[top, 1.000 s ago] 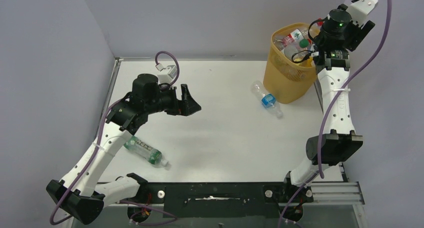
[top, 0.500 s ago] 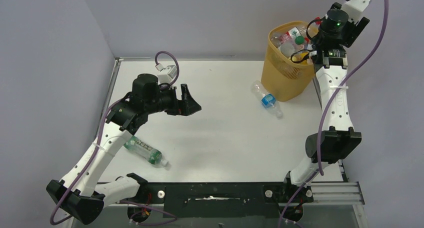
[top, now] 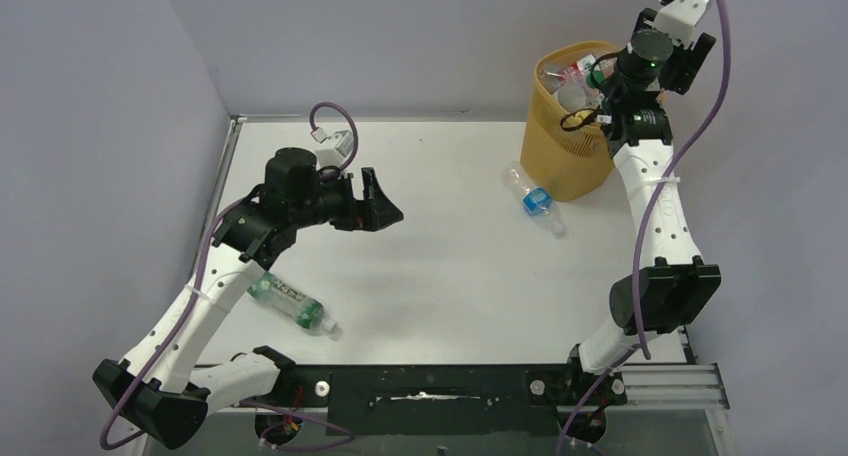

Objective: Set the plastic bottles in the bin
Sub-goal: Place the plastic bottle in the trash bin.

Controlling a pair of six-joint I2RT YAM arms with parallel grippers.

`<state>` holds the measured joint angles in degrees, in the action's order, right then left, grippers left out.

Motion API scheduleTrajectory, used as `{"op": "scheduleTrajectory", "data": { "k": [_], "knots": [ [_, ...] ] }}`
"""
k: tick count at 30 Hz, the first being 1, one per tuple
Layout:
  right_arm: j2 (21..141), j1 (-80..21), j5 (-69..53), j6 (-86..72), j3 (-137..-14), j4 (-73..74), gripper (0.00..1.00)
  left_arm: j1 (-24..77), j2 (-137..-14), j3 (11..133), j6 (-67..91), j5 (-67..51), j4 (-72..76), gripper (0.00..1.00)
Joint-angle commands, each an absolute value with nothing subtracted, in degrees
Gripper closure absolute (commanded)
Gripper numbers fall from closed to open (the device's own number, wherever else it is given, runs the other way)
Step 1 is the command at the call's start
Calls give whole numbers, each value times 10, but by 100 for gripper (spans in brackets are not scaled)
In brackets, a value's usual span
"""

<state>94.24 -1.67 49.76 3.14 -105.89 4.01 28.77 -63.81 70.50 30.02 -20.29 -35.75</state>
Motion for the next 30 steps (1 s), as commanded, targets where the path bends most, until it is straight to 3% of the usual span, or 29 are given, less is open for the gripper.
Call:
{"op": "scheduleTrajectory", "data": {
  "k": [1, 11, 16, 22, 30],
  "knots": [
    [952, -53, 543, 149, -1031, -46, 49, 287, -628, 705, 305, -216, -322, 13],
    [991, -103, 591, 317, -1004, -229, 48, 287, -630, 716, 297, -214, -340, 13],
    [955, -95, 566, 239, -1010, -186, 48, 287, -634, 726, 294, -210, -354, 13],
    [915, -37, 485, 57, -1053, -29, 49, 288, -629, 713, 302, -210, -341, 13],
    [878, -12, 444, 11, -1092, 46, 49, 290, -634, 714, 304, -213, -336, 13]
  ]
}}
